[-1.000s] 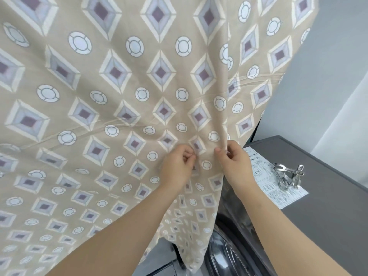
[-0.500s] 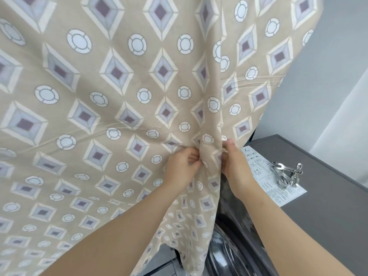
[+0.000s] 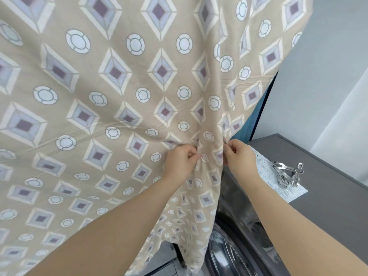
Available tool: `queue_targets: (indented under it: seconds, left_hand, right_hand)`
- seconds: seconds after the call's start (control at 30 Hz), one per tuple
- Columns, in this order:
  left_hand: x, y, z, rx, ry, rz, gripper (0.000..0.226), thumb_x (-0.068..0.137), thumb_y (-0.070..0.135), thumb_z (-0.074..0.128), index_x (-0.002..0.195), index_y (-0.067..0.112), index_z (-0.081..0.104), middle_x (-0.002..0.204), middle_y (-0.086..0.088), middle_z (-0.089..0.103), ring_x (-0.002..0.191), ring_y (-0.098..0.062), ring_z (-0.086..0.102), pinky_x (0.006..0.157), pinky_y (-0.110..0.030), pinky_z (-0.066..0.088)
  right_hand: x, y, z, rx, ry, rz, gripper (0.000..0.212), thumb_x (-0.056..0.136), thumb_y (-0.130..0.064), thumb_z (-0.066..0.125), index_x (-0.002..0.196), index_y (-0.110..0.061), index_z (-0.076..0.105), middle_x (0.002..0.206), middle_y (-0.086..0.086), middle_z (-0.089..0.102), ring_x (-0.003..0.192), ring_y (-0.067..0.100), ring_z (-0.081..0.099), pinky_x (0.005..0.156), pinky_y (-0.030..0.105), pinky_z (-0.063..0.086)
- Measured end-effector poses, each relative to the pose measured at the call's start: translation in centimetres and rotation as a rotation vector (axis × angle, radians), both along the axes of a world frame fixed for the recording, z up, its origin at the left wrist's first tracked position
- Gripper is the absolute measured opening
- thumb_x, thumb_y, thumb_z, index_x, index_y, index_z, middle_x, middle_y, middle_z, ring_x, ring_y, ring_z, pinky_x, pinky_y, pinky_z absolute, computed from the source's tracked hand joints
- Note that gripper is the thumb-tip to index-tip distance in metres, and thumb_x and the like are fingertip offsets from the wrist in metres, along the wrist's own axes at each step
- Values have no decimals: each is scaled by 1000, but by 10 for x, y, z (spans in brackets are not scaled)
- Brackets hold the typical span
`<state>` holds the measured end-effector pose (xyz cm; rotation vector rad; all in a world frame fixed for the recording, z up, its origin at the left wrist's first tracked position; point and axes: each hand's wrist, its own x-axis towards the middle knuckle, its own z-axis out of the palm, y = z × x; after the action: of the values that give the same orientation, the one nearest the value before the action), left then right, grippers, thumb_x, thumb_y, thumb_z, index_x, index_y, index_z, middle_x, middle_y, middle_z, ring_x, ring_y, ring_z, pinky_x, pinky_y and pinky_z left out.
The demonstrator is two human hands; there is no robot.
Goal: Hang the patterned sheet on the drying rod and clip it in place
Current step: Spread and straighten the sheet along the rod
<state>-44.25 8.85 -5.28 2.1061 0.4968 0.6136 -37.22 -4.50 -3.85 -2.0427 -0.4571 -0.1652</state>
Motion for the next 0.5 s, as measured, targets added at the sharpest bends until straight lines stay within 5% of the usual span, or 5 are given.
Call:
queue_targets:
  seconds: [0.1,0.5]
  left_hand:
    - [-4,2,-1,53,0,14,14,85,17,66,87,4,68,84,-9,71,81,-22,65,68,-22,40]
    - [-12,-2,-11,233,73,0,15,87,25,61,79,12,63,84,-7,68,77,-25,62,68,-33,49]
  right_hand:
    - [8,-10,-5,24,4,-72,24,94,-18,50,72,-8,51,71,14,60,75,33,62,68,36,48]
    - [12,-34,-14,-26,-17,-194,19,96,-21,43,81,-10,46,73,7,56,78,33,56,62,33,34]
